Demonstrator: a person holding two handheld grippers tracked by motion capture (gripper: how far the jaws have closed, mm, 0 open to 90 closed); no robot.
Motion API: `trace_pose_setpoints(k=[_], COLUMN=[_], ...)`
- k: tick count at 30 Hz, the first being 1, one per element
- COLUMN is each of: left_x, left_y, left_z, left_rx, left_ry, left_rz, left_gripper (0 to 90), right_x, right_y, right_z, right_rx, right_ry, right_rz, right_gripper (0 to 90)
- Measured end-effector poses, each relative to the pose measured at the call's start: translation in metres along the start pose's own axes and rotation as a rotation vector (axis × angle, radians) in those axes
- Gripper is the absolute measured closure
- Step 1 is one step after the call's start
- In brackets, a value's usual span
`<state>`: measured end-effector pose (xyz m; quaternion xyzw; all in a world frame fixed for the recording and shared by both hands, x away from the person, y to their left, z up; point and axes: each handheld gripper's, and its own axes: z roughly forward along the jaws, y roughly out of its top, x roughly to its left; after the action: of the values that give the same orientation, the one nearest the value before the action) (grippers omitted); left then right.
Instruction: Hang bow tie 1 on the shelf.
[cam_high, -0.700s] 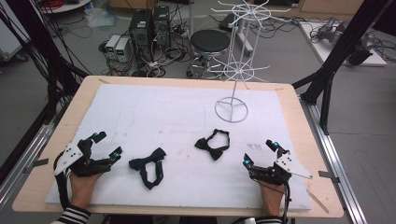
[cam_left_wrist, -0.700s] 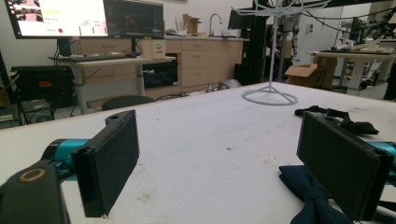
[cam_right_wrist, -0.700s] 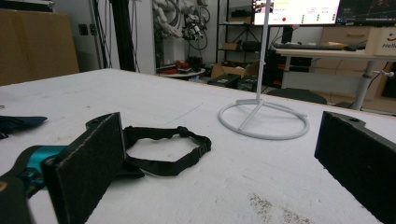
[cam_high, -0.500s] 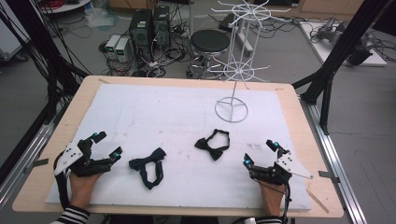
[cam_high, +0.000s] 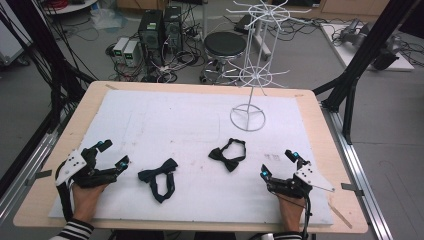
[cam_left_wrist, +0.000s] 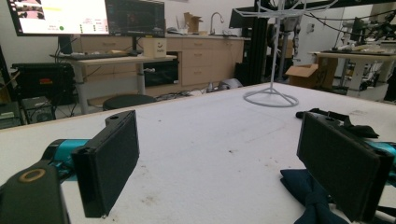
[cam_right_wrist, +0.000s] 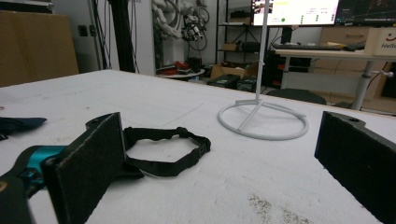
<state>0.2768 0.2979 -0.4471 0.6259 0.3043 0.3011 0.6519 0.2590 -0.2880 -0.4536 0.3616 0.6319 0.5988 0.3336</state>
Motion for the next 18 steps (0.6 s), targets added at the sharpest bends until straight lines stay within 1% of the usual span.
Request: trace_pose_setpoints(k=[4, 6, 8, 9, 10, 11, 12, 13, 14, 15, 17, 18], left_x=[0.000, 0.000, 0.000, 0.000, 0.000, 0.000, 0.000, -0.001, -0.001, -0.003, -0.004, -0.004], left_y=[0.009, 0.014, 0.020, 0.020, 0.026, 0.030, 0.030, 0.038, 0.038, 0.046, 0.052, 0.052], left_z=[0.001, 0.001, 0.002, 0.002, 0.004, 0.005, 0.005, 0.007, 0.007, 0.009, 0.011, 0.011], left_rx=[0.019, 0.036, 0.064, 0.064, 0.101, 0.124, 0.124, 0.159, 0.159, 0.187, 0.203, 0.203], left_ry=[-0.020, -0.034, -0.052, -0.052, -0.067, -0.077, -0.077, -0.100, -0.100, -0.120, -0.140, -0.140], left_rz=[0.007, 0.014, 0.022, 0.022, 0.035, 0.044, 0.044, 0.063, 0.063, 0.080, 0.091, 0.091], left_gripper=[13.4, 13.4, 13.4, 13.4, 13.4, 13.4, 13.4, 13.4, 13.4, 13.4, 13.4, 13.4], right_x=[0.000, 0.000, 0.000, 0.000, 0.000, 0.000, 0.000, 0.000, 0.000, 0.000, 0.000, 0.000], right_y=[0.000, 0.000, 0.000, 0.000, 0.000, 0.000, 0.000, 0.000, 0.000, 0.000, 0.000, 0.000], right_z=[0.000, 0.000, 0.000, 0.000, 0.000, 0.000, 0.000, 0.000, 0.000, 0.000, 0.000, 0.000], right_rx=[0.002, 0.002, 0.001, 0.001, 0.001, 0.001, 0.001, 0.001, 0.001, 0.000, 0.000, 0.002], right_ry=[0.001, 0.002, 0.002, 0.002, 0.002, 0.001, 0.001, 0.002, 0.002, 0.003, 0.002, 0.003], right_rz=[0.002, 0.002, 0.002, 0.001, -0.001, -0.001, 0.000, -0.001, -0.001, -0.001, 0.000, 0.005], right_gripper=[1.0, 1.0, 1.0, 1.0, 1.0, 1.0, 1.0, 1.0, 1.0, 1.0, 1.0, 1.0])
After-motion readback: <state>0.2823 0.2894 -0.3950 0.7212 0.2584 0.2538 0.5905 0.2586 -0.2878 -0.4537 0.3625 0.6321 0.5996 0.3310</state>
